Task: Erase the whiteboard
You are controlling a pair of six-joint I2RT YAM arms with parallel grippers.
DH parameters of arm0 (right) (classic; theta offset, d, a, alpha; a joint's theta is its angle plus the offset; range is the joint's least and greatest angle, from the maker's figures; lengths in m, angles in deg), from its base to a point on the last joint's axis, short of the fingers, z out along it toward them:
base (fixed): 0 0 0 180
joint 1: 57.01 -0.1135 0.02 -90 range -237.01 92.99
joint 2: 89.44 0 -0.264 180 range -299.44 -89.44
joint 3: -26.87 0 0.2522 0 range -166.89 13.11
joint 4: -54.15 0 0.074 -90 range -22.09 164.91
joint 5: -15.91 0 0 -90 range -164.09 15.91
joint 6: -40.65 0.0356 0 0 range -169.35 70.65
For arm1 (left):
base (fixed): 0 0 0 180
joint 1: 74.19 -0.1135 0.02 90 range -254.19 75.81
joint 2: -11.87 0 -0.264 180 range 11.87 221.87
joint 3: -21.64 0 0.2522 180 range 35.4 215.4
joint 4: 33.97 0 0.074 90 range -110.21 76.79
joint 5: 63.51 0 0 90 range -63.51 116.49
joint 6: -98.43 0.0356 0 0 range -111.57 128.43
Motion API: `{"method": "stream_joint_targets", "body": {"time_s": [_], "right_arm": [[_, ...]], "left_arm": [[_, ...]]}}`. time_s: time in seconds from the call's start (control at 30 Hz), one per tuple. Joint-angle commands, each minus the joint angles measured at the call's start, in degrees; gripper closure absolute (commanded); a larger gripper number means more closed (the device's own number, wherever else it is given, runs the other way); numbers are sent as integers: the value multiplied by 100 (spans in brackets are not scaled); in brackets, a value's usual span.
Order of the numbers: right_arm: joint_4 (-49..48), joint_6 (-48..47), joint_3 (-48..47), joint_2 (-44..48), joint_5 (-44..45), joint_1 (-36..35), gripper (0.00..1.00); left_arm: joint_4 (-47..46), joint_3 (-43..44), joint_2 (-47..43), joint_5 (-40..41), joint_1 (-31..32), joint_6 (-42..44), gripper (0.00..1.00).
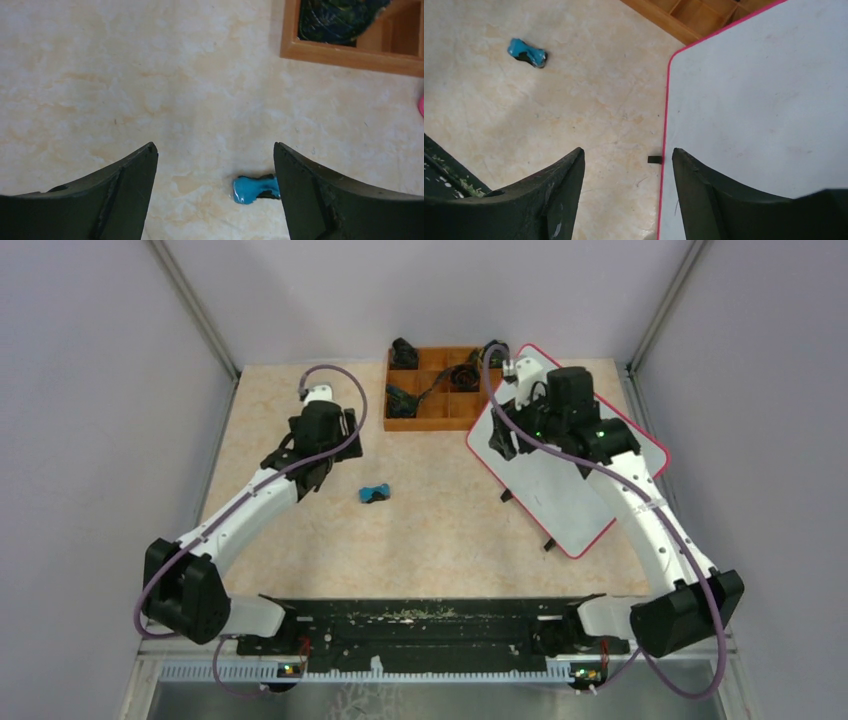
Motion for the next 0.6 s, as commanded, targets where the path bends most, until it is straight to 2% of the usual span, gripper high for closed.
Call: {"method": "stream_joint_targets", "body": {"time_s": [0.0,0.23,0.57], "right_arm": [[-1068,-52,849,123,1054,-550,36],[-2169,-147,2414,693,620,-698,31],[-2218,-33,2511,846,150,-698,30]], "left_arm": [[-435,-242,-204,60,-487,-167,10],[-765,-591,-127,-140,-653,-241,8],[-1367,-1292,-365,-638,-734,-471,2]]}}
